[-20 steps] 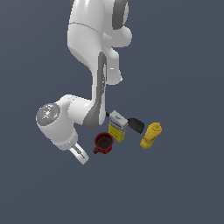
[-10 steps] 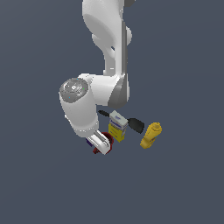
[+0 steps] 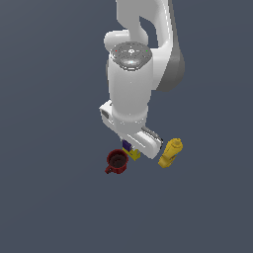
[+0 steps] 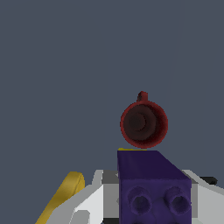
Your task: Pick up a designated object from a clutter of objects.
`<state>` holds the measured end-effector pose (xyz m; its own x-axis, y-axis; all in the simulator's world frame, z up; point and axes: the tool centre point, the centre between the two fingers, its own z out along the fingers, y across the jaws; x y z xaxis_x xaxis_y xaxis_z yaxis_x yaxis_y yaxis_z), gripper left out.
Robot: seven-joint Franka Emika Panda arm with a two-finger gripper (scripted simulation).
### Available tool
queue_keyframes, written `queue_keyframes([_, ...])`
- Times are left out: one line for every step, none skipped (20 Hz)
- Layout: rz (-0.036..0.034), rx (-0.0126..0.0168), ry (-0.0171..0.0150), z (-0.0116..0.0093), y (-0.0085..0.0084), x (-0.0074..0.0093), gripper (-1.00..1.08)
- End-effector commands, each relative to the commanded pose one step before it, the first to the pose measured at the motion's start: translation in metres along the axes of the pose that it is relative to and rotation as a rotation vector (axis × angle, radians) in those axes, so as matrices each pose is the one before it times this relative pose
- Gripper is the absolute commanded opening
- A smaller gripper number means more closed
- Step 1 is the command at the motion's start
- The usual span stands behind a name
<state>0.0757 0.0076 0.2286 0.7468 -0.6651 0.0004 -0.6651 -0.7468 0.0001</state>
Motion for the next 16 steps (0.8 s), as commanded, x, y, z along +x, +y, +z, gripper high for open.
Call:
queue_keyframes([0.00087, -0.00102, 0.00096, -0.02174, -0.0154, -0.01917, -1.0])
queue_keyframes([0.0, 0.0, 0.0, -0.0085, -0.0063, -0.00736, -1.0])
queue_keyframes([0.0, 0.0, 0.0, -0.00848, -0.0063, -0.00733, -1.0])
queue_keyframes([0.00022, -0.00037, 0.00054, -0.00852, -0.00631, -0.00734, -1.0])
queue_keyframes([0.0, 0.0, 0.0, -0.00843, -0.00631, -0.00725, -1.0])
queue_keyframes([0.0, 0.0, 0.0, -0.0084, -0.00632, -0.00722, -1.0])
queue_keyframes([0.0, 0.0, 0.0, -0.00837, -0.00633, -0.00718, -1.0])
queue_keyframes([0.0, 0.0, 0.0, -0.00832, -0.00634, -0.00713, -1.0])
queue_keyframes([0.0, 0.0, 0.0, -0.00827, -0.00634, -0.00706, -1.0])
queue_keyframes([0.0, 0.0, 0.0, -0.00819, -0.00634, -0.00698, -1.0])
queue_keyframes([0.0, 0.0, 0.0, -0.00811, -0.00634, -0.00689, -1.0])
queue_keyframes([0.0, 0.0, 0.0, -0.0078, -0.00615, -0.00661, -1.0])
queue_keyframes([0.00003, 0.00049, -0.00049, -0.00727, -0.00554, -0.00592, -1.0])
queue_keyframes([0.0, 0.0, 0.0, -0.0066, -0.0053, -0.00558, -1.0])
queue_keyframes([0.0, 0.0, 0.0, -0.00601, -0.00489, -0.00505, -1.0])
queue_keyframes([-0.00018, 0.00038, -0.00055, -0.00545, -0.00442, -0.00442, -1.0])
